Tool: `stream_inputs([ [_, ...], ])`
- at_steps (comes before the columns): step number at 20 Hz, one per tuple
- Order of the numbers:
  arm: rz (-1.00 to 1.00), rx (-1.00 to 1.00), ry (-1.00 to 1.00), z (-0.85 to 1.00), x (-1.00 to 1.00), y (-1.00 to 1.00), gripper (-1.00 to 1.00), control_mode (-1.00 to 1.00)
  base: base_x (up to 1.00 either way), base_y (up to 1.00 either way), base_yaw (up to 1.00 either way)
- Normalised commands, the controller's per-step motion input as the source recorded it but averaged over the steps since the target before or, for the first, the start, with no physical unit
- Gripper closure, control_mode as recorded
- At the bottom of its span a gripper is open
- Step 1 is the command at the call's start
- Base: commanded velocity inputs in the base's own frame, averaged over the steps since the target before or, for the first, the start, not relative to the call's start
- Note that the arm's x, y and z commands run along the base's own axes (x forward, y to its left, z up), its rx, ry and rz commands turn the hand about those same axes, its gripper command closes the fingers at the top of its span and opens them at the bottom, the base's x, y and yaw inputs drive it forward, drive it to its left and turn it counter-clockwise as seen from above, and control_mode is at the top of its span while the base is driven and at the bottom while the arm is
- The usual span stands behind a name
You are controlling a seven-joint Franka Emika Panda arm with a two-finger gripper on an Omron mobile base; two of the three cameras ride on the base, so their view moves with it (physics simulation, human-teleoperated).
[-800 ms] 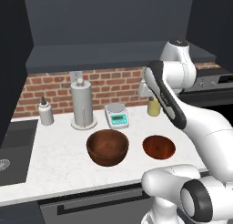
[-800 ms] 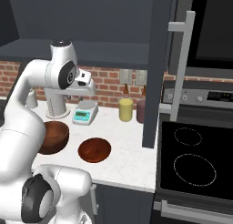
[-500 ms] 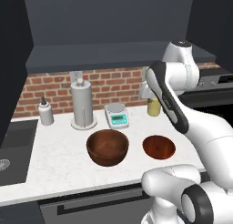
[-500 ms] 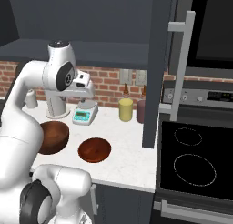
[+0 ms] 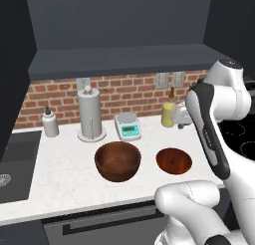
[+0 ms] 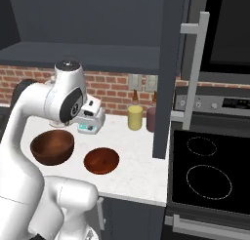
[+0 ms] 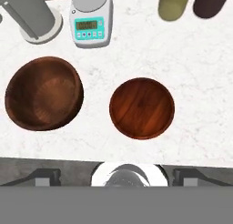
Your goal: Pick up the bowls on the counter and stack them on top of one another in the open cabinet. Place the smaller bowl on top of the larger bowl.
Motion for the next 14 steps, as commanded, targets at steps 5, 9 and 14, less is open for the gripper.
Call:
stream_inputs([
  [5,-0.06,0.01,0.0,-0.31,-0.43,-0.25,-1.0,-1.0,0.0,0.0,0.0],
  [9,-0.02,0.03,0.01,-0.41,-0.08,-0.38,-1.0,-1.0,0.0,0.0,0.0],
  [14,0.0,0.01,0.09,-0.43,0.02,-0.37,-1.0,-1.0,0.0,0.0,0.0],
])
